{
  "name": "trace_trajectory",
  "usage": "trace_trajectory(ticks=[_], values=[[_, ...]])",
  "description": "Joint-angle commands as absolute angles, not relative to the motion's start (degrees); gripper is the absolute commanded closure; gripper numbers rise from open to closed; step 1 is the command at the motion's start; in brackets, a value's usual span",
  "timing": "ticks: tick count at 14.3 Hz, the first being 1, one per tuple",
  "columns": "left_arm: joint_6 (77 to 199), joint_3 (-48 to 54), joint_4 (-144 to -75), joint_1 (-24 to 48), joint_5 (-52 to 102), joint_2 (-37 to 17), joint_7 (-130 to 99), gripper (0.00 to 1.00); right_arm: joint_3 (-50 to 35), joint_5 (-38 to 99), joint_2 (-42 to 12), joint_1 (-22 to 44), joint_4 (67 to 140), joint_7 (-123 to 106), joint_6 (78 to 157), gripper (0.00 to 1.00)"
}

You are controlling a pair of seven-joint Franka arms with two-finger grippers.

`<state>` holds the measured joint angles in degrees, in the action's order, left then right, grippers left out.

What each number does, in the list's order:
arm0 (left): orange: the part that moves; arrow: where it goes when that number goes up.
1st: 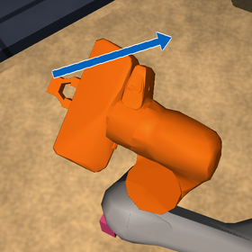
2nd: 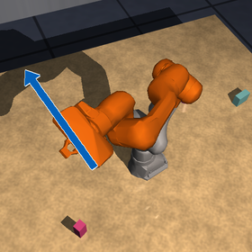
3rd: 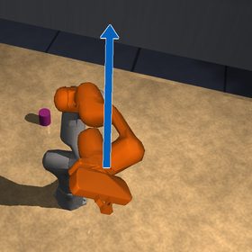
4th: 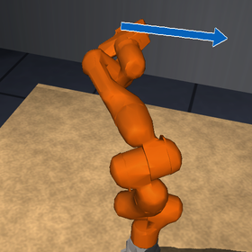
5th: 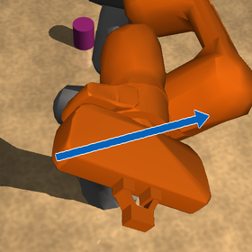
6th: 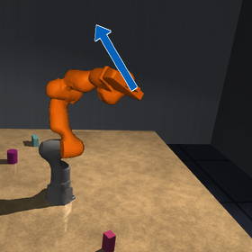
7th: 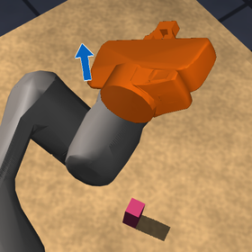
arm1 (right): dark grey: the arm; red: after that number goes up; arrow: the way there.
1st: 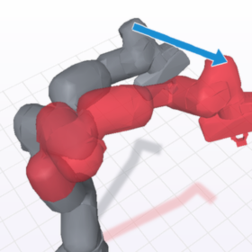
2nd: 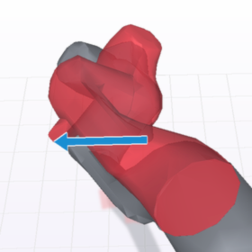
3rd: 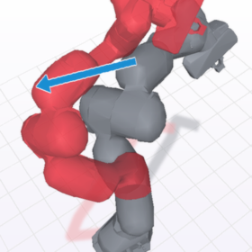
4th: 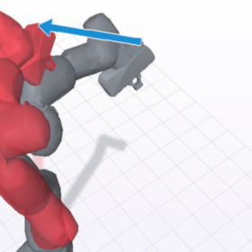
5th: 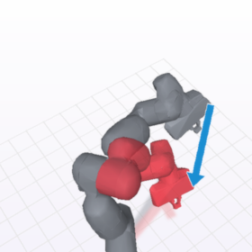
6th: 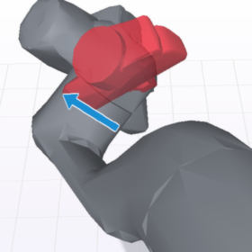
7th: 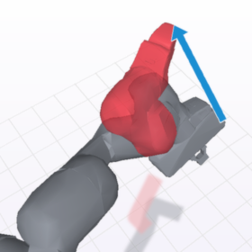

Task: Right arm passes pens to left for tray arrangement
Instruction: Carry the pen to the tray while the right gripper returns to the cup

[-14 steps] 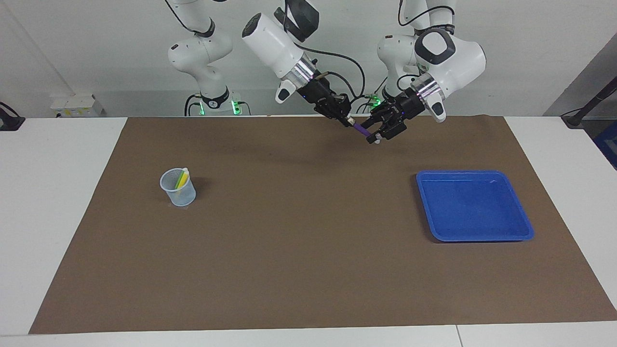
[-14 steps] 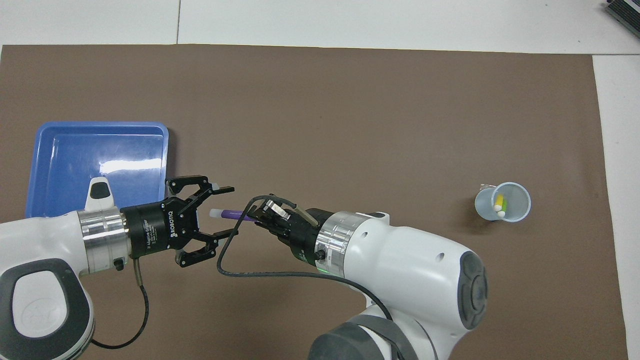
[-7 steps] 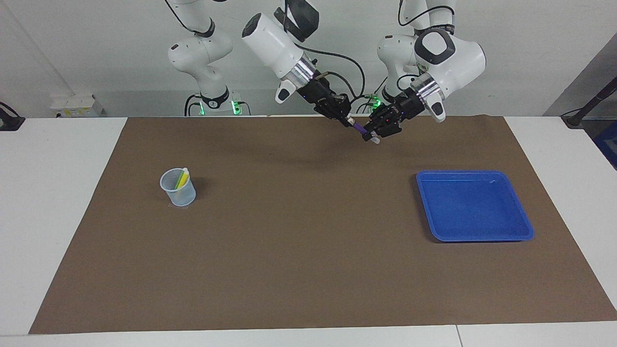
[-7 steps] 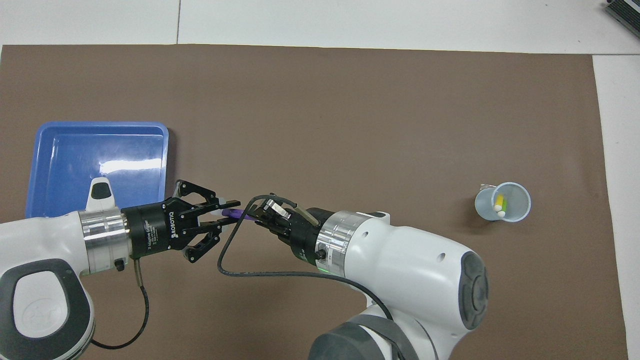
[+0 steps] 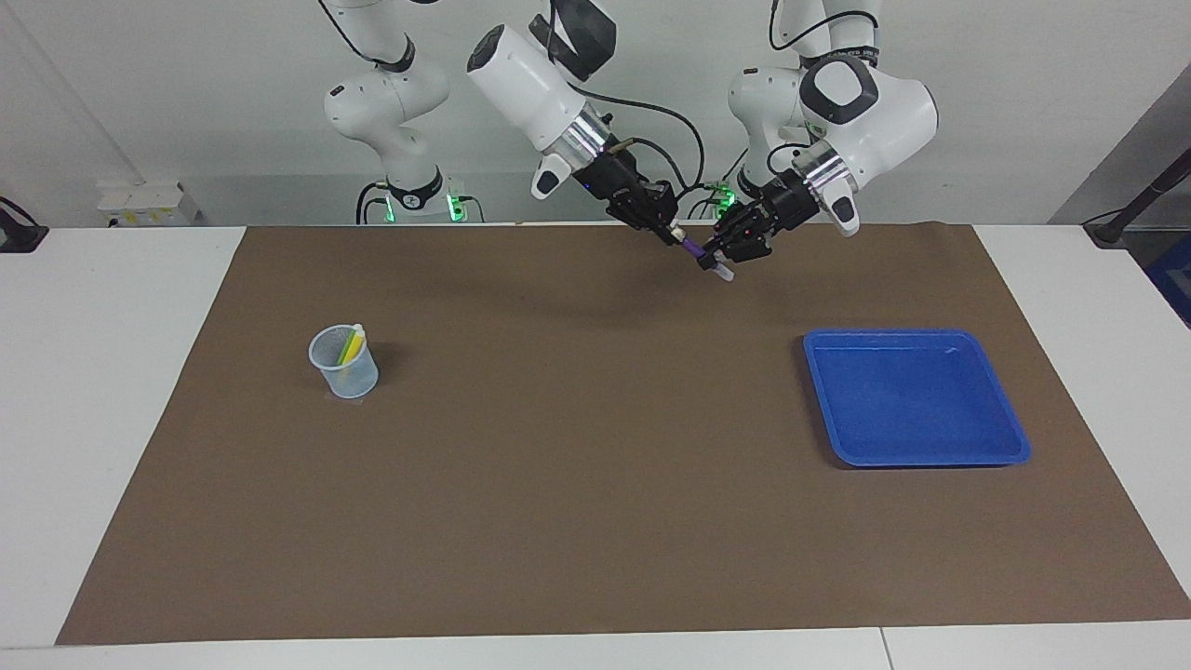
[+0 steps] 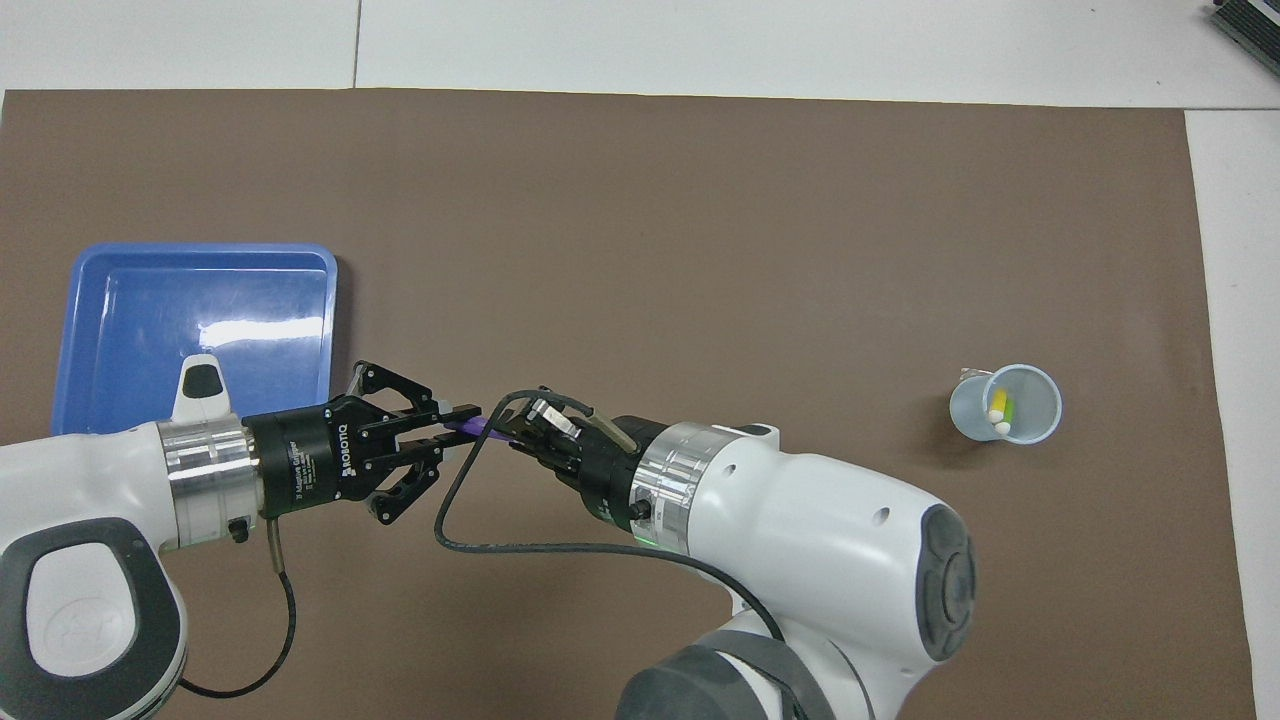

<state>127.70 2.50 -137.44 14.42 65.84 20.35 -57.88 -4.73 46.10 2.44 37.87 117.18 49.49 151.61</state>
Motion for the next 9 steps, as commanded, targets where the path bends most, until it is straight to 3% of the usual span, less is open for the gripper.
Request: trace_trajectory(ticks=[1,2,3,5,9], values=[[125.24,2.64,-137.64,13.97,64.25,21.62,-58.54,1.0,-5.01,47.64,2.2,37.18,116.63,49.66,151.96,0.38],[125.24,2.64,-137.64,13.97,64.25,21.62,-58.54,1.0,-5.01,47.55,2.2,37.18,116.63,49.48,151.79,0.11],[125.24,2.64,-137.64,13.97,64.25,21.62,-58.54,1.0,-4.92,47.46,2.2,37.0,116.28,49.31,151.53,0.0],[125.33,2.64,-137.64,13.97,63.64,21.53,-57.92,1.0,-4.57,46.59,2.63,35.78,115.93,48.7,148.3,0.0],[122.36,2.29,-136.85,13.36,55.13,21.27,-51.45,1.0,-4.4,43.95,3.95,26.13,114.96,28.71,130.21,0.0]])
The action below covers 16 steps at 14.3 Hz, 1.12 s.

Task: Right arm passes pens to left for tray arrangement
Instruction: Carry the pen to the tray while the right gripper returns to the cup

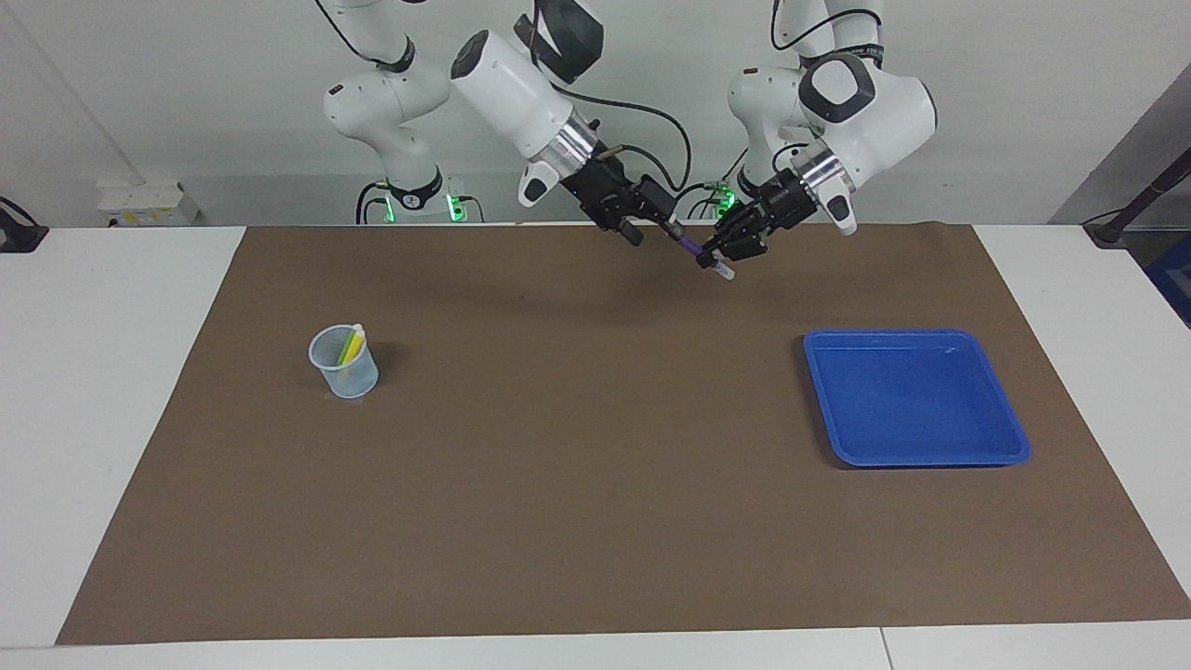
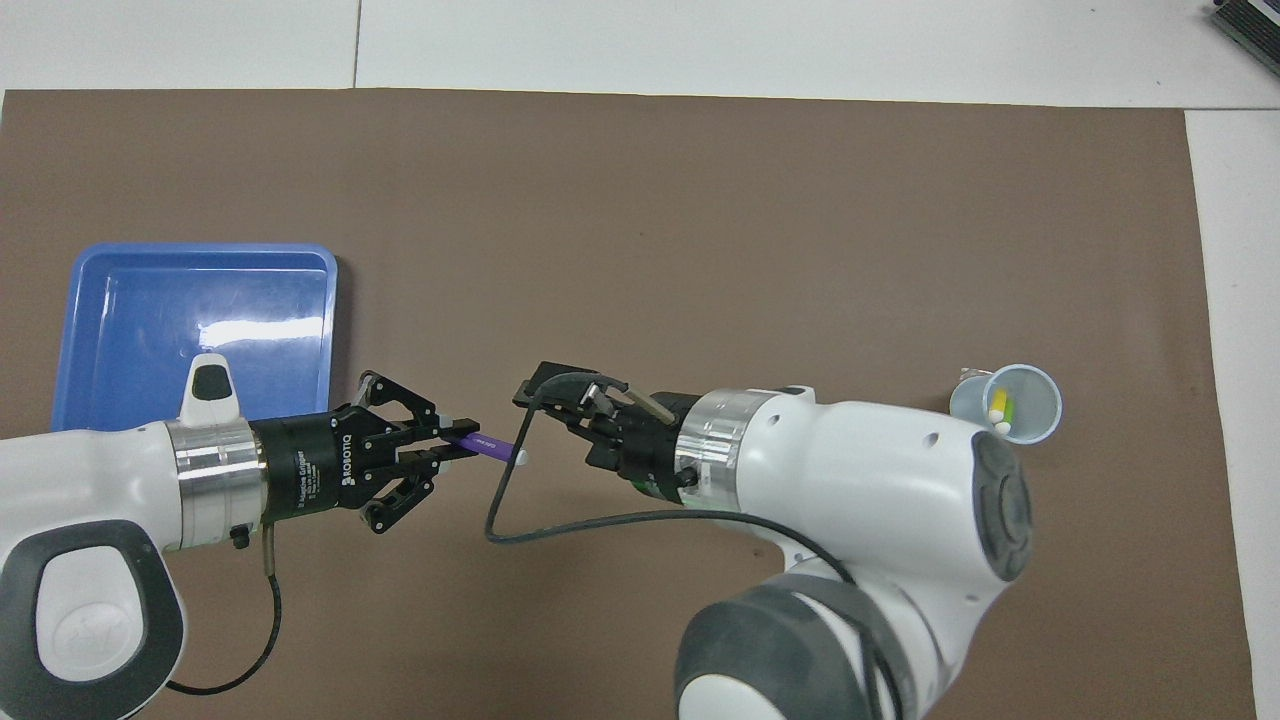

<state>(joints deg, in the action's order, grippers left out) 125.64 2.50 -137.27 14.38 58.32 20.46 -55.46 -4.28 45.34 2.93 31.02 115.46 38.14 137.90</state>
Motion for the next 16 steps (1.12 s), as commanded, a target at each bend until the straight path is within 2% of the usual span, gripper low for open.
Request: trace_trajectory(ticks=[1,5,9,12,16], values=[[119.91,2.11,-135.71,13.1,52.24,20.92,-47.41,1.0,-4.39,41.86,4.56,23.75,114.96,23.08,125.99,0.0],[110.59,2.2,-130.8,8.54,38.09,18.9,-33.09,1.0,-4.48,26.58,5.54,17.42,115.14,9.43,113.85,0.0],[104.43,2.11,-124.64,5.46,24.91,15.65,-21.3,1.0,-4.48,7.7,6.94,14.51,115.84,-4.26,106.63,0.0],[103.71,2.11,-122.61,3.52,16.64,14.33,-13.04,1.0,-4.48,-4.8,7.47,12.4,117.76,-19.03,108.01,0.0],[104.85,2.11,-122.26,2.12,7.39,13.63,-2.05,1.0,-4.4,-6.15,7.38,2.48,125.32,-36.97,120.65,0.0]])
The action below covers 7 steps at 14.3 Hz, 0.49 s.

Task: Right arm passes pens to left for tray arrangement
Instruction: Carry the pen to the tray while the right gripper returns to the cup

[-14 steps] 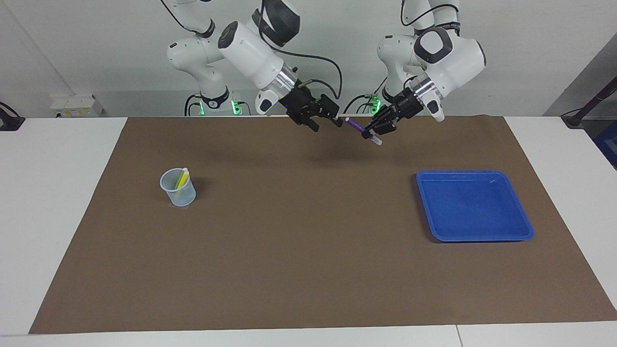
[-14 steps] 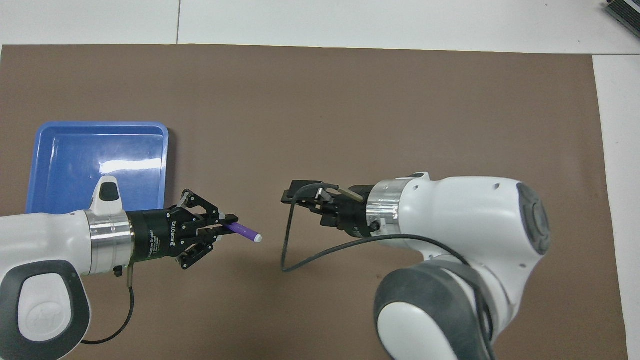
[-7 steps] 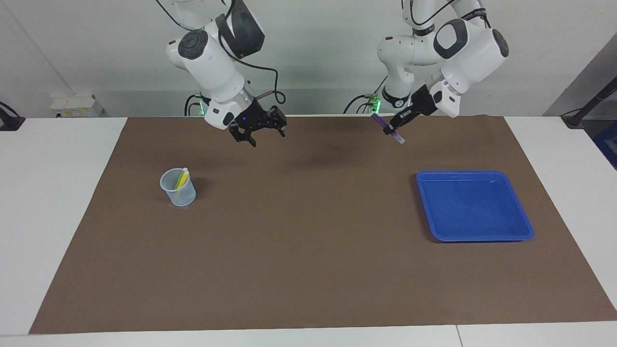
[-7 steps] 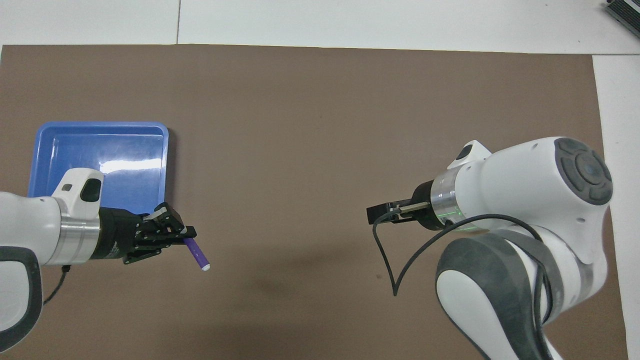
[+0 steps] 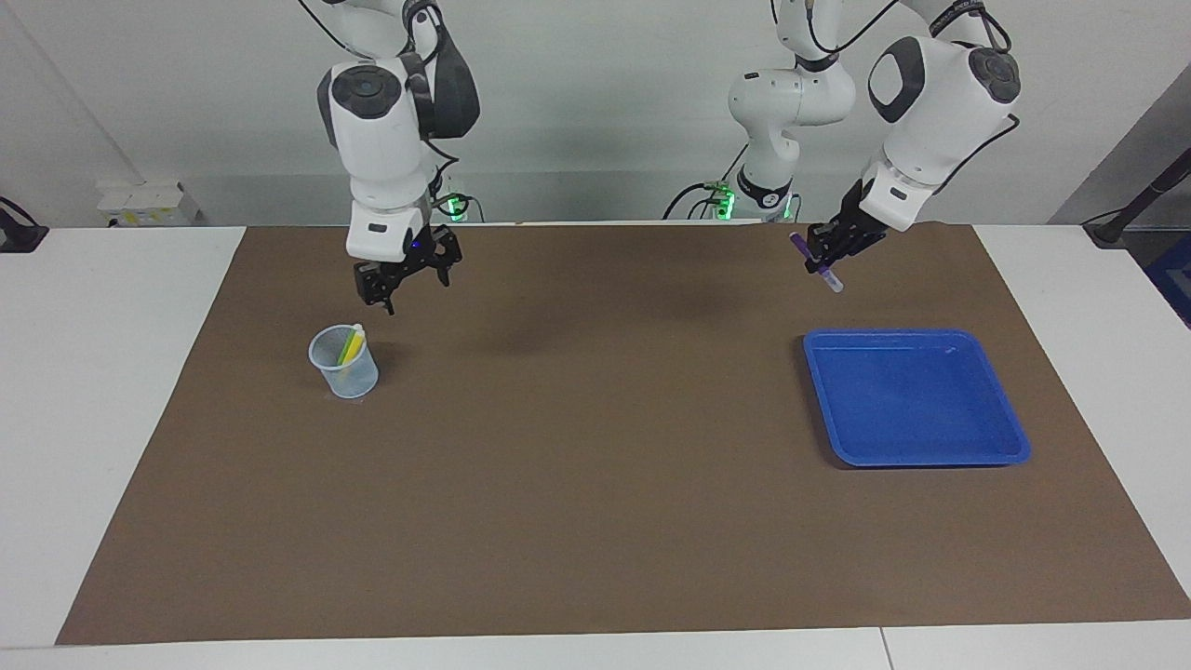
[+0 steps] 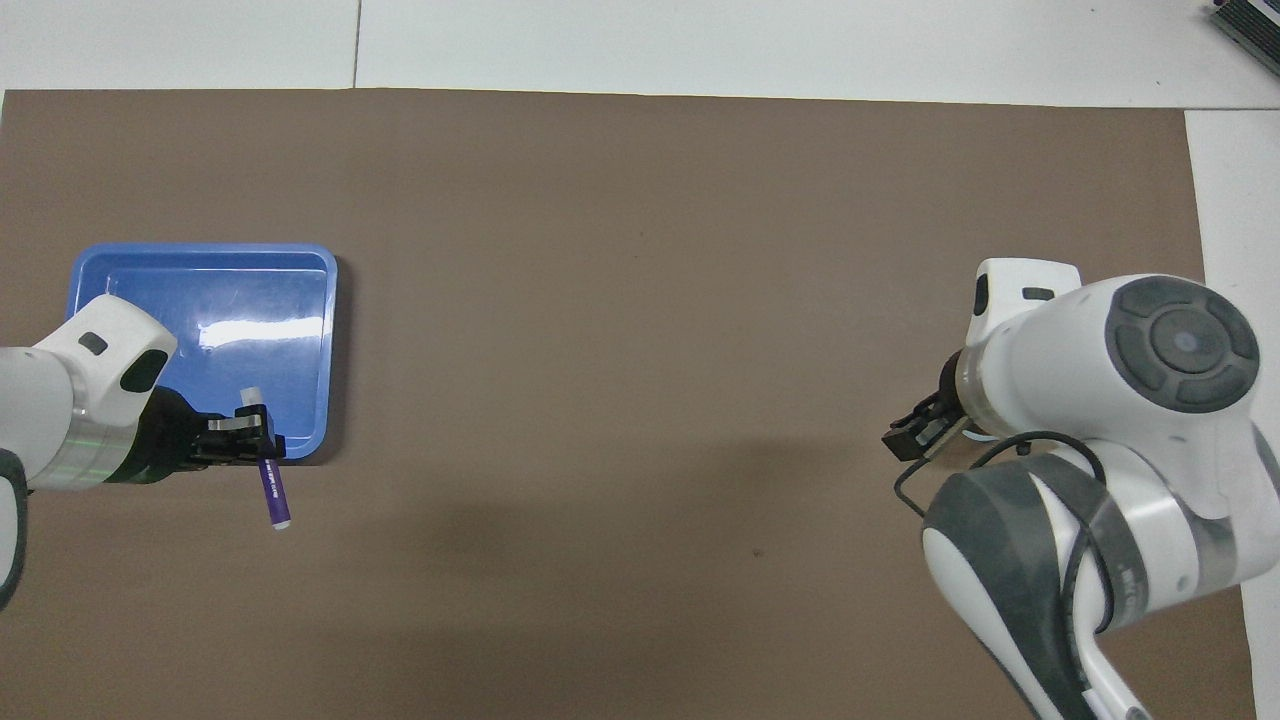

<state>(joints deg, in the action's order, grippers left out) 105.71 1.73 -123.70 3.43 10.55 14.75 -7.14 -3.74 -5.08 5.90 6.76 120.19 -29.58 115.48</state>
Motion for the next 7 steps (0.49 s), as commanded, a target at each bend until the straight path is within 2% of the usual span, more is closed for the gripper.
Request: trace_trajectory(ticks=[1,2,4,5,7], values=[[104.94,2.11,-121.56,0.63,6.43,12.4,0.07,1.0,-4.39,-6.15,6.95,1.07,126.46,-37.09,121.54,0.0],[104.68,2.11,-120.16,0.01,5.89,11.09,1.83,1.0,-4.48,-6.15,6.6,-0.42,126.91,-36.92,121.47,0.05],[105.2,2.11,-117.87,-0.35,5.71,7.49,2.37,1.0,-4.48,-6.06,6.07,-0.7,127.18,-35.0,121.29,0.24],[105.99,2.11,-117.08,-0.44,5.19,5.73,2.72,1.0,-4.48,-6.06,5.89,-0.7,127.26,-32.28,121.12,0.29],[108.18,2.11,-116.81,-1.4,4.4,3.88,2.81,1.0,-4.48,-6.06,4.75,-0.97,127.79,-29.97,121.37,0.32]])
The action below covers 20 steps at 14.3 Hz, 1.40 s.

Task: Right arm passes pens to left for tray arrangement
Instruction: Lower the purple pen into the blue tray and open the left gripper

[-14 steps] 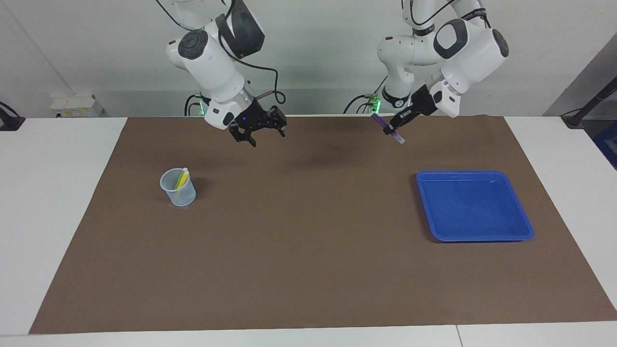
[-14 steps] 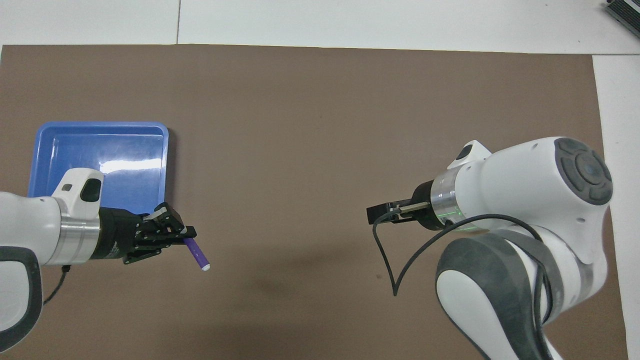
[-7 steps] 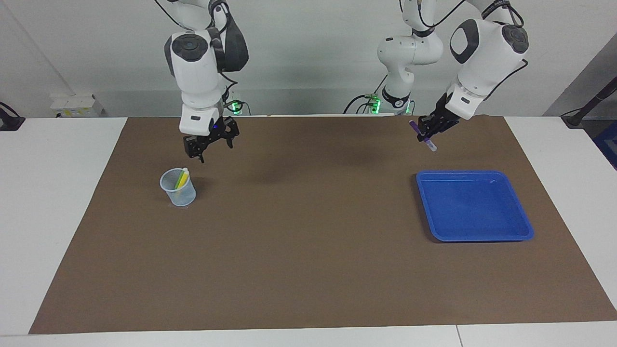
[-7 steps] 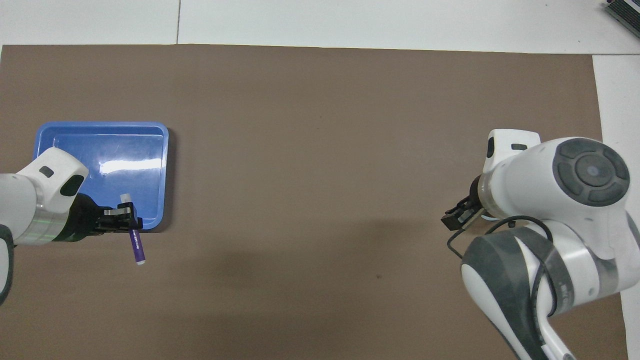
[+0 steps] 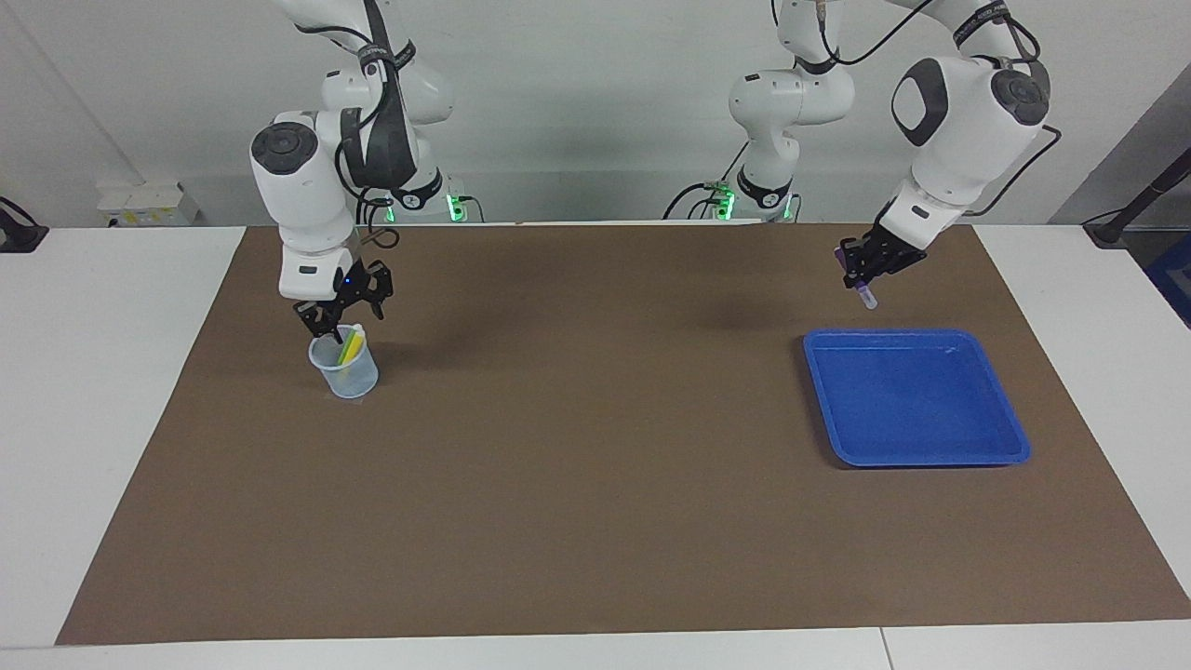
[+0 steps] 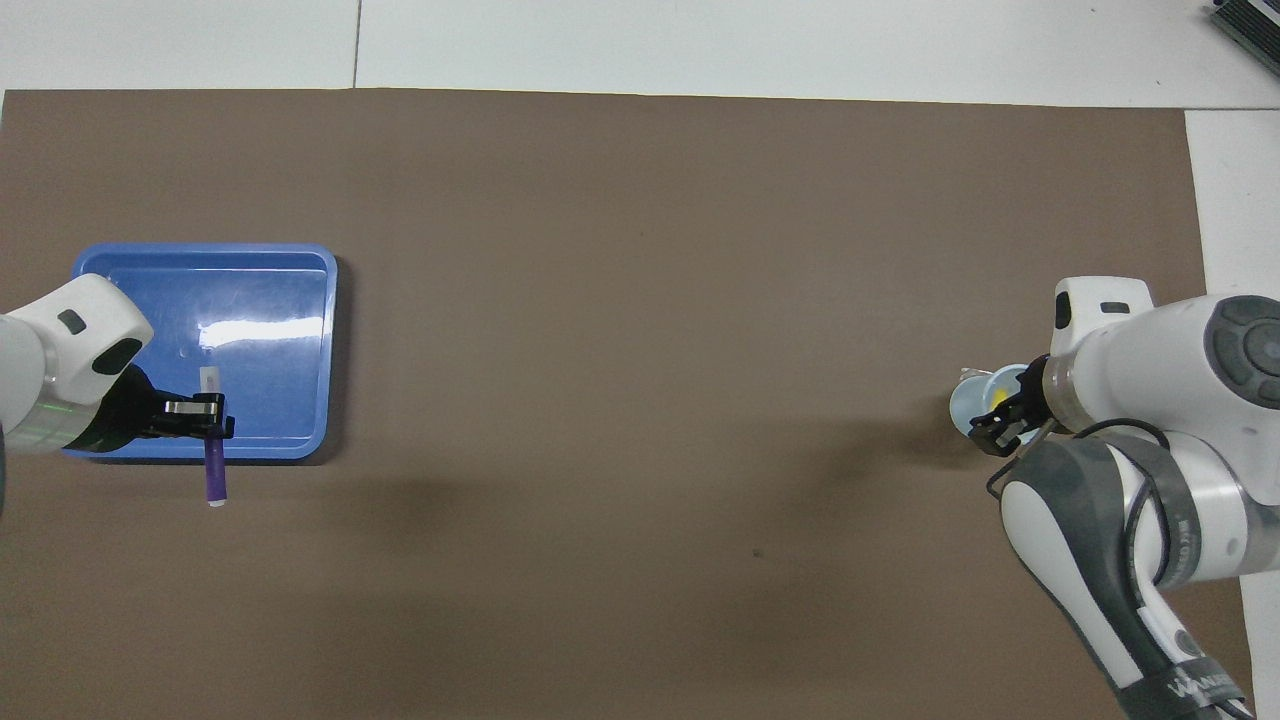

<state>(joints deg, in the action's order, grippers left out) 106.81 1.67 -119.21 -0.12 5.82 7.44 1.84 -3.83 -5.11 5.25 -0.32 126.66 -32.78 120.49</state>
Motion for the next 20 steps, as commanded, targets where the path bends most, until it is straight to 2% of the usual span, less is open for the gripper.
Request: trace_trajectory(ticks=[1,8,9,10,13,16,18,19,20], values=[[109.5,2.11,-116.81,-1.49,4.39,2.74,2.9,1.0,-4.48,-6.06,4.66,-1.05,127.97,-29.54,121.46,0.35],[116.97,2.02,-116.19,-2.02,1.76,-3.42,3.08,1.0,-4.48,-5.54,3.08,-2.81,129.2,-26.81,123.49,0.37],[118.2,2.02,-116.02,-2.28,1.58,-4.47,3.08,1.0,-4.48,-5.54,2.73,-2.73,129.2,-26.81,123.92,0.4],[119.52,2.02,-115.84,-2.29,1.58,-5.7,2.99,1.0,-4.48,-5.54,2.64,-2.81,129.2,-26.89,124.53,0.49],[122.33,2.02,-113.74,-2.29,1.49,-10.53,2.99,1.0,-4.48,-5.54,2.37,-2.81,129.11,-26.98,124.63,0.57],[124.62,2.02,-112.16,-2.37,1.41,-13.96,2.99,1.0,-4.48,-5.54,2.29,-2.9,129.02,-27.07,124.63,0.75],[124.98,2.02,-110.48,-2.37,1.41,-15.9,2.99,1.0,-4.48,-5.54,2.29,-2.99,128.85,-27.16,124.63,0.89],[125.68,2.02,-110.48,-2.29,1.41,-16.52,2.99,1.0,-4.48,-5.54,2.2,-3.08,128.67,-27.68,124.63,1.0],[126.99,2.02,-111.0,-2.29,1.41,-17.05,2.99,1.0,-4.48,-5.54,2.11,-3.08,128.41,-29.25,124.54,1.0]])
